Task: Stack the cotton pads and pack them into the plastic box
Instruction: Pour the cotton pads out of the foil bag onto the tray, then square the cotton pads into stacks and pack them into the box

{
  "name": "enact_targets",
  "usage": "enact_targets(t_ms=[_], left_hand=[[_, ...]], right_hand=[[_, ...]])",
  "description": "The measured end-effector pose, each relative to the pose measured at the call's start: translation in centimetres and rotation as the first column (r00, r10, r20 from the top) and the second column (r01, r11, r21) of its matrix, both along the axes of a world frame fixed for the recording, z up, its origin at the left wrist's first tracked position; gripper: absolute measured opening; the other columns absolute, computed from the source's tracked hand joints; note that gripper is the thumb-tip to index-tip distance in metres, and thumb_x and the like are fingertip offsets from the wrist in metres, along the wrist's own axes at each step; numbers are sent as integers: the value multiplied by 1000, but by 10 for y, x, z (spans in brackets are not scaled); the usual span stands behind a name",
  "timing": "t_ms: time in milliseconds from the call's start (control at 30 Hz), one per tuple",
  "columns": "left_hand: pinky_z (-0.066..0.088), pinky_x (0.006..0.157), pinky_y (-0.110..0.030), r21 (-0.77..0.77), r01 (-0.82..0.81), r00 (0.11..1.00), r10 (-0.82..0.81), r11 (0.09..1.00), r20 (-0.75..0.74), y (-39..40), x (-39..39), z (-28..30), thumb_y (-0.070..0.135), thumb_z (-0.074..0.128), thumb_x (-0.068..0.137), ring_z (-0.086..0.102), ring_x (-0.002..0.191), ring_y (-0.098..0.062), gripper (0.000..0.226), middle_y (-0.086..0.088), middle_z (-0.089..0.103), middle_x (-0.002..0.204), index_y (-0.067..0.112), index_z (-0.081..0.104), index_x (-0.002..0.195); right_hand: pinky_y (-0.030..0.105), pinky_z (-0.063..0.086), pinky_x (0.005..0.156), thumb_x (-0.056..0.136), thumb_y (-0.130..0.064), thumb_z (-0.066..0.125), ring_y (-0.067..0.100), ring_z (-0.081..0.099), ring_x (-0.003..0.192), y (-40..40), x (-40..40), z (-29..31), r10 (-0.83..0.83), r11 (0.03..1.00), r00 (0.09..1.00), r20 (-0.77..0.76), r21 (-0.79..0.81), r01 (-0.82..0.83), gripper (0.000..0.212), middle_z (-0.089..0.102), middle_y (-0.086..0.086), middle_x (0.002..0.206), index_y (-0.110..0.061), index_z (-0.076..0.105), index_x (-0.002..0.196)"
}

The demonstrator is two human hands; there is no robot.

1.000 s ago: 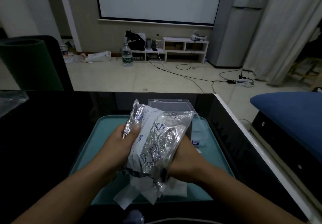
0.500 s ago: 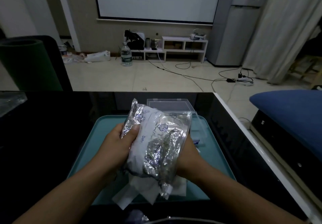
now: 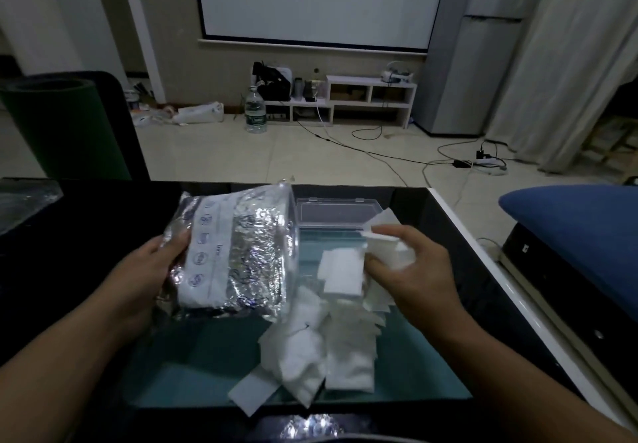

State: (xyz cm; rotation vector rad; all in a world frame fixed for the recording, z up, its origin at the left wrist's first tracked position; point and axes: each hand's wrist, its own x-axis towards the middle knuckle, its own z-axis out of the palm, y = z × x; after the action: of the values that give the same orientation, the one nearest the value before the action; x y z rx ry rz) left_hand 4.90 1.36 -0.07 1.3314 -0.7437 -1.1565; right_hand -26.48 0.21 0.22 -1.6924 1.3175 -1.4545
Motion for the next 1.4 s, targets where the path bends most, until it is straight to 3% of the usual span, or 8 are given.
enact_targets(t_ms=[133, 300, 500, 633, 867, 1000, 1267, 1400], left_hand=[[55, 86, -51, 61, -44, 992, 36, 997, 123, 1, 25, -13, 35, 59, 94, 70, 95, -35, 34, -17, 73, 107, 13, 65, 118], [50, 76, -36, 53, -120, 915, 90, 991, 394, -9, 19, -31, 29, 60, 96, 64, 81, -28, 30, -19, 69, 104, 5, 63, 113], [26, 116, -46, 32, -90, 395, 6, 995, 919, -22, 9, -36, 47, 54, 96, 32, 141, -39, 77, -24, 32, 154, 2, 27, 152], [32, 111, -44, -237, 258, 136, 208, 937, 969, 3, -29, -29, 57, 44, 87, 45, 131, -36, 71, -19, 49, 143, 6, 53, 135], [26, 109, -41, -47, 741, -169, 254, 670, 952, 49, -116, -66, 80, 36, 86, 34, 144, -24, 82, -6, 36, 156, 29, 38, 149], [24, 110, -44, 22, 775, -221, 237, 631, 946, 35, -118, -74, 75, 34, 91, 28, 146, -26, 78, -5, 27, 160, 29, 30, 153], [24, 109, -42, 76, 726, -300, 215, 683, 930, 19, -121, -70, 74, 29, 92, 40, 140, -25, 76, -6, 39, 154, 27, 34, 151], [22, 110, -41, 32, 743, -202, 178, 668, 963, 26, -122, -61, 73, 32, 94, 34, 143, -20, 72, -3, 38, 155, 31, 29, 153]], right_hand=[[1, 39, 78, 71, -22, 84, 1, 61, 95, 19, -4, -34, 10, 994, 972, -237, 109, 17, 40, 64, -17, 108, -40, 63, 100], [6, 22, 101, 86, -55, 61, 8, 35, 130, 45, 2, -55, 102, 979, 842, -529, 205, 10, 58, 40, -8, 136, -40, 38, 137], [33, 27, 109, 63, -89, -18, 17, 24, 135, 35, -19, -46, 44, 985, 507, -861, 123, 122, 110, 33, -4, 147, -35, 18, 152], [29, 28, 101, 68, -91, 2, 11, 30, 126, 31, -24, -35, 62, 990, 611, -789, 128, 65, 97, 40, -9, 132, -38, 40, 140], [47, 43, 99, 85, -64, 47, 16, 44, 118, -10, -30, -4, -196, 980, 810, -553, -75, 186, 64, 46, -4, 126, -27, 43, 137], [55, 23, 115, 79, -73, 53, 29, 16, 146, -57, -41, 5, 103, 951, 705, -702, 277, 137, 96, 14, 4, 160, -33, 7, 154], [45, 40, 106, 91, -51, 54, 22, 47, 125, -59, -29, -16, 153, 955, 560, -814, 267, 127, 48, 50, 3, 140, -27, 54, 134], [41, 42, 105, 90, -59, 52, 21, 49, 126, -52, -23, -20, 284, 905, 601, -747, 415, 89, 64, 49, 3, 142, -27, 39, 144]])
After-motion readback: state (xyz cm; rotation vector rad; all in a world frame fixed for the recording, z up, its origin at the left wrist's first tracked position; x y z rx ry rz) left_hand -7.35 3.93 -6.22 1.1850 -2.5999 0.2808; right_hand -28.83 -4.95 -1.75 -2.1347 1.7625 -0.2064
